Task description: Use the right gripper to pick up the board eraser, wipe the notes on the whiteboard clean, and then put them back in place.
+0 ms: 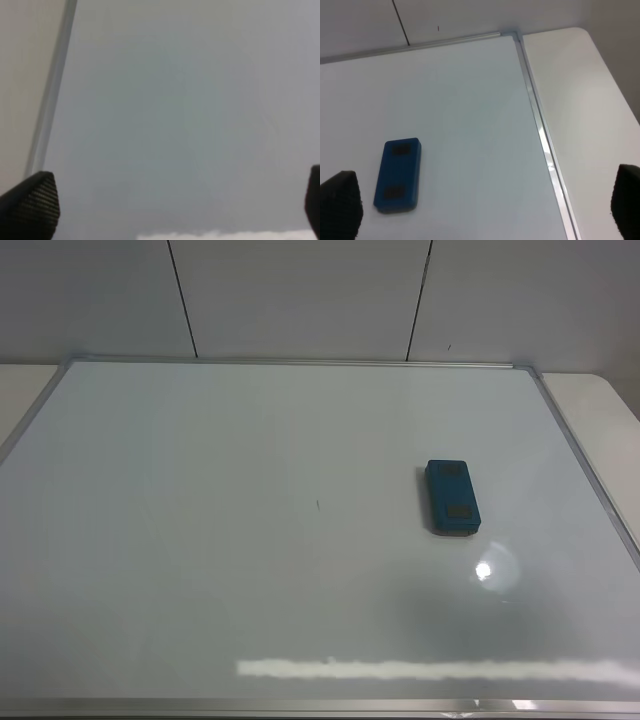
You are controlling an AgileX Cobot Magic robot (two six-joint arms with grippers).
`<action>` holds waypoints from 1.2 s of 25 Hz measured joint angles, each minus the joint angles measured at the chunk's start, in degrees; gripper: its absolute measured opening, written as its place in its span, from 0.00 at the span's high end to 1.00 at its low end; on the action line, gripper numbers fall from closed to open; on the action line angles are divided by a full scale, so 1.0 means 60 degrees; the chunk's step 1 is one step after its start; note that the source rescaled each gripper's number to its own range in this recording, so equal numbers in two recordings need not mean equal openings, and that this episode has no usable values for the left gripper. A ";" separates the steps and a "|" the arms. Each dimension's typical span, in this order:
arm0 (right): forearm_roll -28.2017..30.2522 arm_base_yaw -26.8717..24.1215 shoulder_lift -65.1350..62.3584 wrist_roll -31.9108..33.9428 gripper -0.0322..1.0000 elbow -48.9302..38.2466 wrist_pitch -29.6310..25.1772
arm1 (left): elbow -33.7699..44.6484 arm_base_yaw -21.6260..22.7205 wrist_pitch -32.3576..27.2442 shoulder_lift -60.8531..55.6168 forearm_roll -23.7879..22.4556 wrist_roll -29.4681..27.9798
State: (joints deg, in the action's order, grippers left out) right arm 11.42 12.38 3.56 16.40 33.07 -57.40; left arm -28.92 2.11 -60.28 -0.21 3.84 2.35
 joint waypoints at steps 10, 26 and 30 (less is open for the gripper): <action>-0.0306 0.0000 -0.0611 -0.0305 0.00 -0.0757 -0.0622 | 0.0000 0.0000 0.0000 0.0000 0.0000 0.0000; -0.0318 0.0000 -0.0611 -0.0325 0.00 -0.0757 -0.0622 | 0.0000 0.0000 0.0000 0.0000 0.0000 0.0000; -0.0318 -0.0057 -0.0611 -0.0325 0.00 -0.0757 -0.0622 | 0.0000 0.0000 0.0000 0.0000 0.0000 0.0000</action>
State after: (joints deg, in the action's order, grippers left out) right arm 9.51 12.04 -0.10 14.45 28.53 -61.13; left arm -28.92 2.11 -60.28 -0.21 3.84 2.35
